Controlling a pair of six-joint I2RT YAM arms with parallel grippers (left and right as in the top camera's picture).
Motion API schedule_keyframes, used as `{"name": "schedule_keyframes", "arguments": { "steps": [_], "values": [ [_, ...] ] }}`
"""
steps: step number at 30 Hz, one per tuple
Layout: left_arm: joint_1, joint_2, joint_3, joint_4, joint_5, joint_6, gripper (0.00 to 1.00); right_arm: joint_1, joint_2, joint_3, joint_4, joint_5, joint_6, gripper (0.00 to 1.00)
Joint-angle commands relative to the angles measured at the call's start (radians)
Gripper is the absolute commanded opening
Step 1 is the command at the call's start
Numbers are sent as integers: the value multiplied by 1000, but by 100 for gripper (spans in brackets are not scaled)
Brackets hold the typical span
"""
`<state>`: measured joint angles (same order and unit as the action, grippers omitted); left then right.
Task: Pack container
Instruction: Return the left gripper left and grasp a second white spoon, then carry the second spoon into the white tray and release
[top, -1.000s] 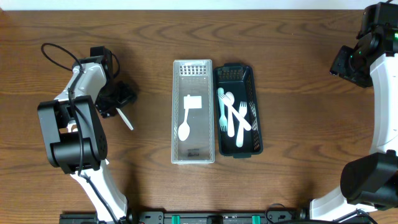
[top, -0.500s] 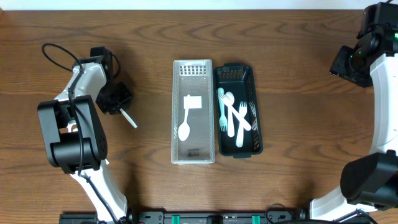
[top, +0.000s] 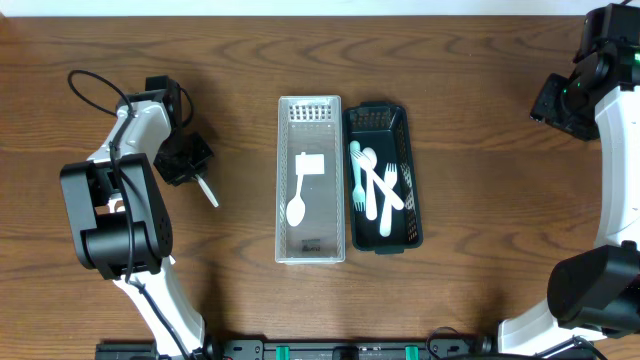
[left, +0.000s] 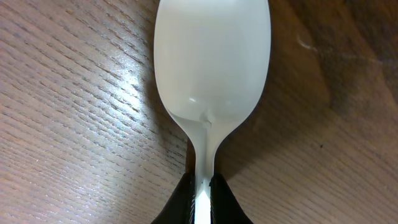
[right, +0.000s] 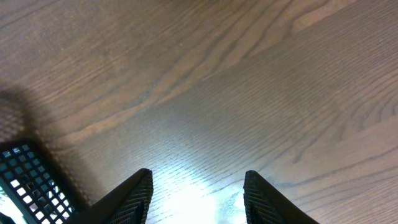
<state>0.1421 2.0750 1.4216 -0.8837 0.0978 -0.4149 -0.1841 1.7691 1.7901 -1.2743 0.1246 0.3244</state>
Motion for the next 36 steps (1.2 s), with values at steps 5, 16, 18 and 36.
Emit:
{"name": "schedule_keyframes", "arguments": {
  "steps": [5, 16, 18, 36],
  "values": [
    [-16, -32, 23, -52, -8, 56, 6, -7, 5, -4, -1, 10, -11, 50],
    [-380, -428, 79, -173, -14, 66, 6, -7, 5, -4, 0, 10, -11, 50],
    [-475, -460, 79, -164, -39, 58, 6, -7, 5, -4, 0, 10, -11, 50],
    [-712, -197, 50, -117, -64, 55, 7, -7, 5, -4, -29, 10, -34, 50]
  ]
}}
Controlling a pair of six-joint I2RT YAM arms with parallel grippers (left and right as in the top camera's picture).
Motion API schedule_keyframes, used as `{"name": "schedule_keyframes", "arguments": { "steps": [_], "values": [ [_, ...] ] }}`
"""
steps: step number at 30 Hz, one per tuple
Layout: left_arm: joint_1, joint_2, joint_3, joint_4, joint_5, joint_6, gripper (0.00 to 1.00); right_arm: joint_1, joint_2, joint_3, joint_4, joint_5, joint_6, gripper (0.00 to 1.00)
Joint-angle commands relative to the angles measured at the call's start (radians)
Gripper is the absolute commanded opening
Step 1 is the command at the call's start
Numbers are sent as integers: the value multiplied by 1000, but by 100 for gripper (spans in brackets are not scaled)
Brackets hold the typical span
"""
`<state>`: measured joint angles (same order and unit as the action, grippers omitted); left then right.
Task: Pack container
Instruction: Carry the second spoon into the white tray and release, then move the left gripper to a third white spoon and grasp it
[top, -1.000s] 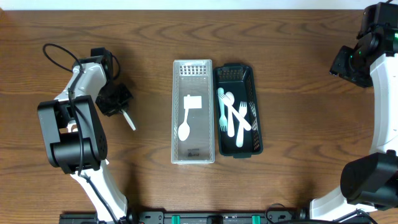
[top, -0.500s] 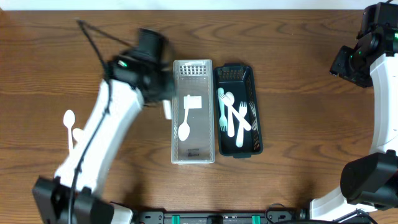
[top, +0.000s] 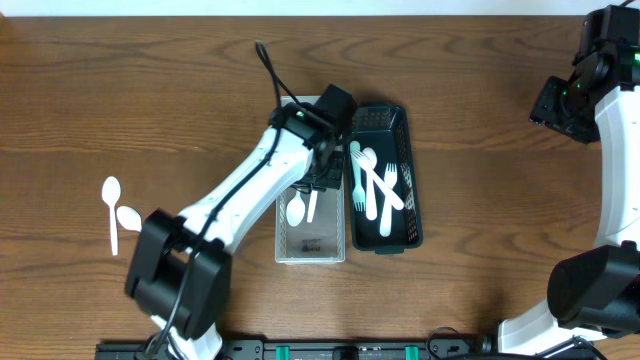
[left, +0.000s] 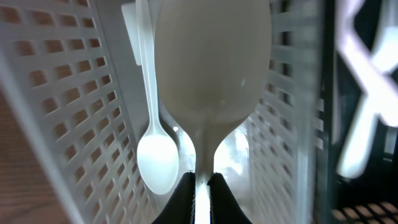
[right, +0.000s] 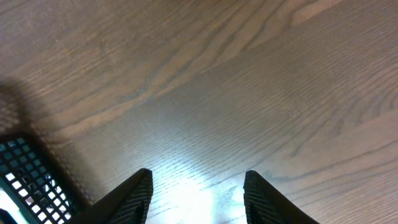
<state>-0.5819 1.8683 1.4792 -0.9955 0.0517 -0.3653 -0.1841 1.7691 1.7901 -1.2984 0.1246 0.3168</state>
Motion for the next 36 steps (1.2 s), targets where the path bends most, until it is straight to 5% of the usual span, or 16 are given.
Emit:
{"name": "schedule_keyframes", "arguments": {
  "steps": [1, 4, 13, 18, 21, 29, 36],
  "values": [
    [16, 11, -8, -5, -18, 6, 17, -7, 5, -4, -5, 10, -27, 50],
    [29, 9, -7, -5, -18, 31, 34, -7, 5, -4, -3, 10, -26, 50],
    [109, -151, 43, -32, -144, 61, 38, -7, 5, -4, -3, 10, -26, 51],
    [268, -354, 55, -61, -203, 13, 70, -7, 5, -4, -3, 10, -26, 51],
    [436, -442, 48, -107, -210, -52, 79, -7, 5, -4, -3, 10, -26, 53],
    [898, -491, -119, -102, -135, -85, 85, -7, 5, -4, -3, 10, -26, 53],
    [1063, -468, -435, 115, -59, -74, 86, -7, 5, -4, -3, 10, -26, 53]
  ]
}}
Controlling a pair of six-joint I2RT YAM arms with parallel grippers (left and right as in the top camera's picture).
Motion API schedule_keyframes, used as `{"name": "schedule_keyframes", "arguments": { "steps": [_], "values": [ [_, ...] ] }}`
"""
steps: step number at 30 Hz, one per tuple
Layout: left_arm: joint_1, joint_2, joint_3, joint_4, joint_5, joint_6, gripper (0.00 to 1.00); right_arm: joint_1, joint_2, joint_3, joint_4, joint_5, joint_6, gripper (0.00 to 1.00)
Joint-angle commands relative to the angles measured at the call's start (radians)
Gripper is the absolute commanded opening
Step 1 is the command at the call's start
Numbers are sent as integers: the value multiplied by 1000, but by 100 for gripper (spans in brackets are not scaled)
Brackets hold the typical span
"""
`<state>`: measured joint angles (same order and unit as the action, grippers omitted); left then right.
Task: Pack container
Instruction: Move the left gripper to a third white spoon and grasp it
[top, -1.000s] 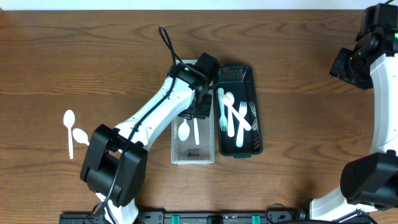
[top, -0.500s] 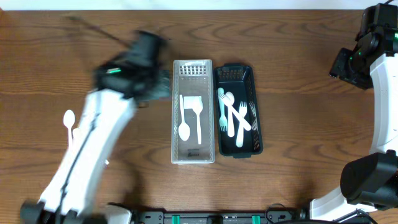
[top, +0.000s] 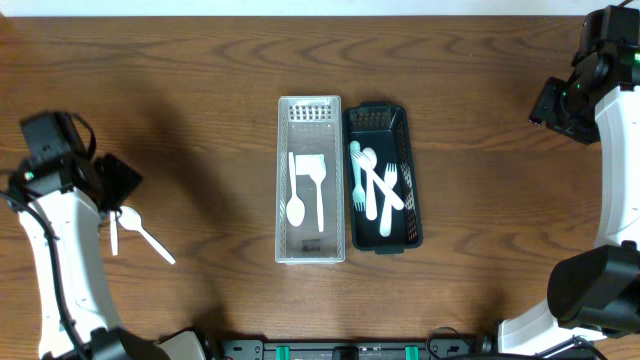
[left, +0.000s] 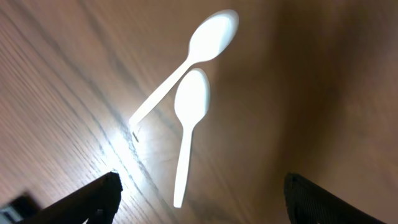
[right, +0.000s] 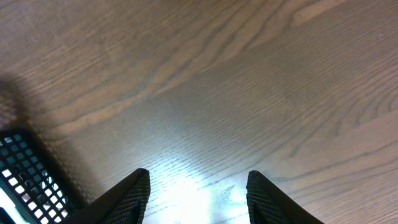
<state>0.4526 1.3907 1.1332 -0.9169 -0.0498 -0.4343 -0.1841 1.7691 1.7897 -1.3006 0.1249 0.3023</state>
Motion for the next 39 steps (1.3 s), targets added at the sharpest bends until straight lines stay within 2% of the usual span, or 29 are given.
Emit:
{"name": "schedule_keyframes", "arguments": {
  "steps": [1, 7, 14, 29, 30, 32, 35, 37, 39],
  "values": [
    [35, 17, -126, 64, 43, -5, 86, -7, 5, -4, -1, 9, -11, 53],
    [37, 94, -279, 219, 43, 22, 92, -7, 5, -4, -2, -6, -11, 53],
    [37, 216, -287, 303, 43, 22, 92, -7, 5, -4, -13, -5, -11, 53],
    [37, 354, -287, 350, 44, 21, 93, -7, 5, -4, -12, -5, -11, 53],
    [37, 354, -287, 349, 47, 21, 91, -7, 5, -4, -12, -5, -11, 53],
    [37, 354, -287, 346, 51, 21, 81, -7, 5, -4, -12, -5, -11, 53],
    [37, 354, -287, 346, 67, 21, 58, -7, 5, -4, -13, -5, -11, 53],
    [37, 354, -287, 346, 69, 21, 46, -7, 5, -4, -13, -5, -11, 53],
    [37, 354, -287, 346, 69, 21, 40, -7, 5, -4, -13, -5, -11, 53]
  ]
}}
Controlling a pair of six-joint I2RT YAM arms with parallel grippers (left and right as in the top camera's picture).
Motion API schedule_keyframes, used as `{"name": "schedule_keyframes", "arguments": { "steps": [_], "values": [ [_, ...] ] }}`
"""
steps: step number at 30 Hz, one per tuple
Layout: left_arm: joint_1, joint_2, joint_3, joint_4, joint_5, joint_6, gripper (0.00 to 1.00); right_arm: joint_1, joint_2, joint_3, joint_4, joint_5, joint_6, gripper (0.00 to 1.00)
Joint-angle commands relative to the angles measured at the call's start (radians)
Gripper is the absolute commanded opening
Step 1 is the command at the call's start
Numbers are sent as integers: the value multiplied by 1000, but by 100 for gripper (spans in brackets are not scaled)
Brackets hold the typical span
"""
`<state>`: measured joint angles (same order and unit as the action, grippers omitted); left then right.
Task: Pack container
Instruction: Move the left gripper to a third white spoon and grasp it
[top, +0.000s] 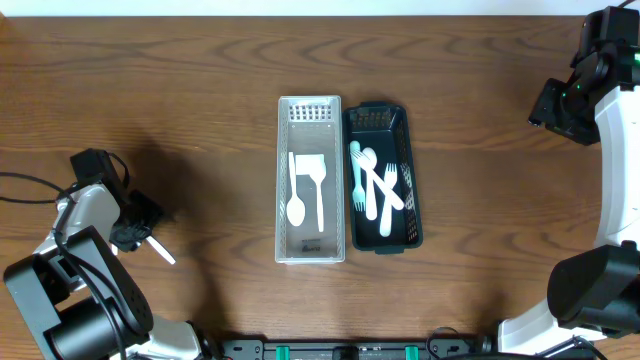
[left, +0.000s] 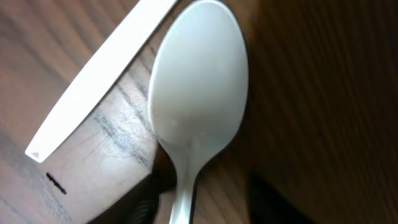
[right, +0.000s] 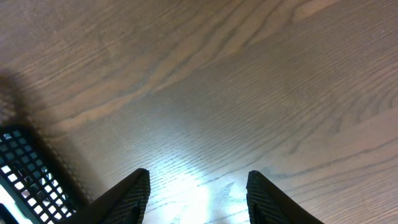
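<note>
A white plastic spoon lies on the wooden table at the far left. Its handle runs down between the fingers of my left gripper, which stands open low over it. A second white spoon's handle lies beside it, and shows past the left gripper in the overhead view as a handle. The white slotted container at mid-table holds two white spoons. My right gripper is open over bare wood at the far right.
A black slotted container stands against the white one's right side and holds several white forks and spoons. Its corner shows in the right wrist view. Cables trail from the left arm near the table's left edge.
My left gripper was open well above the two spoons on the table. Now it is down close to them, its fingers on either side of one spoon's handle. The right arm is unchanged.
First my left gripper was shut on a spoon at the table's left, with one spoon in the white container. Then it held that spoon inside the container. Then the container held two spoons and the gripper hung open above two more at left, where it now straddles one.
</note>
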<state>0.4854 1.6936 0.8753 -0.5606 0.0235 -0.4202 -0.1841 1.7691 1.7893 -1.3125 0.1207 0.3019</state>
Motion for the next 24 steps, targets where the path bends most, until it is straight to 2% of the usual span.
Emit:
{"name": "schedule_keyframes", "arguments": {
  "steps": [1, 3, 8, 17, 24],
  "values": [
    [4, 51, -29, -10, -5, 7, 31, -7, 5, -3, -1, -1, -11, 53],
    [4, 51, -29, -10, -5, 7, 13, -7, 5, -3, -1, -1, -11, 53],
    [4, 51, -29, -10, -5, 7, 6, -7, 5, -3, -1, -1, -11, 53],
    [0, 45, -21, -19, -4, 8, 6, -7, 5, -3, 0, -1, -11, 53],
    [-110, -79, 99, -192, -4, 61, 6, -7, 5, -3, 0, -1, -11, 53]
  ]
}}
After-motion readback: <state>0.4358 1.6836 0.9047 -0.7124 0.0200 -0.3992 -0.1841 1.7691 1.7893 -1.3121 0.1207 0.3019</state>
